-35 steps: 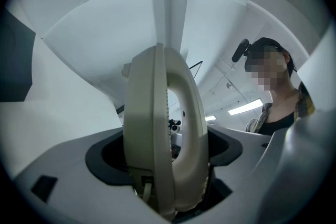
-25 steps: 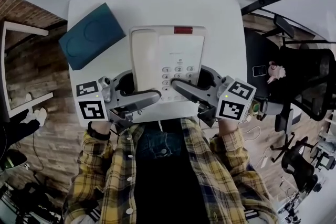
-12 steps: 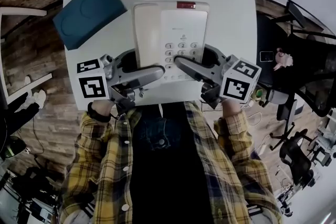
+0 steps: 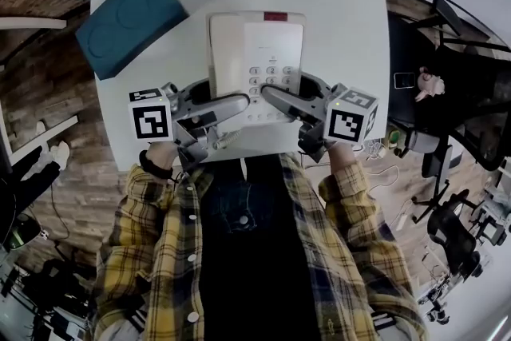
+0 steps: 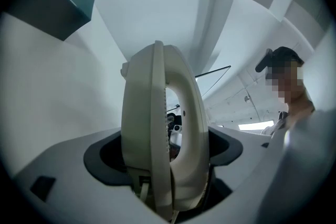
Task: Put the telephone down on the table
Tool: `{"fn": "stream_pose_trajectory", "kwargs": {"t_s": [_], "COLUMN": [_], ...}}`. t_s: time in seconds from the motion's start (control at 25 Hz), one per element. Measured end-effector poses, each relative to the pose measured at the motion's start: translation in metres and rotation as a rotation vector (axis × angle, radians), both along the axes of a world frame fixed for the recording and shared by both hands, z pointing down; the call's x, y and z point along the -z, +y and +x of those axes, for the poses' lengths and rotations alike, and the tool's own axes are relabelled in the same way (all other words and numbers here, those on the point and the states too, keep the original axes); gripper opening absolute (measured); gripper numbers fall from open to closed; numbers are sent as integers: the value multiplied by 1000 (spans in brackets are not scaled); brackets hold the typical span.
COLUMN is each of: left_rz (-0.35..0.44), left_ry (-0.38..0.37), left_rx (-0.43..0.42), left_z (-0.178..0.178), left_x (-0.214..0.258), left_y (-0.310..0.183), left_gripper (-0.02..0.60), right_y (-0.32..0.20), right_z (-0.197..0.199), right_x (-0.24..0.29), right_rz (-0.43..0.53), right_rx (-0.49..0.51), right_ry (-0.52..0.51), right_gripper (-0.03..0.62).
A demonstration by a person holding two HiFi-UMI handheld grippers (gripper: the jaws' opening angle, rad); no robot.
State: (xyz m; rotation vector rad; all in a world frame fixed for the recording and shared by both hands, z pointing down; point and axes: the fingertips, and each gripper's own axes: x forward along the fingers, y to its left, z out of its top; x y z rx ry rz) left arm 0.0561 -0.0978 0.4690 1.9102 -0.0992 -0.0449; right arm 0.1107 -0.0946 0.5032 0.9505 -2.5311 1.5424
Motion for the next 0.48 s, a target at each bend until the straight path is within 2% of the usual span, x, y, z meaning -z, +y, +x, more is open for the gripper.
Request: {"fn": "stream_pose_trajectory", "kwargs": {"t_s": [0.48], "left_rz": [-94], "left_ry": [-37], "left_rx": [-8], "left_z": [7], "left_x": [-37], "left_y": [1], "left_gripper": [399], "right_y": [5], "right_z": [6], "right_x": [-36], "right_rz": [-84], "right_rx": [-38], "right_ry": [12], "right_gripper": [291]}}
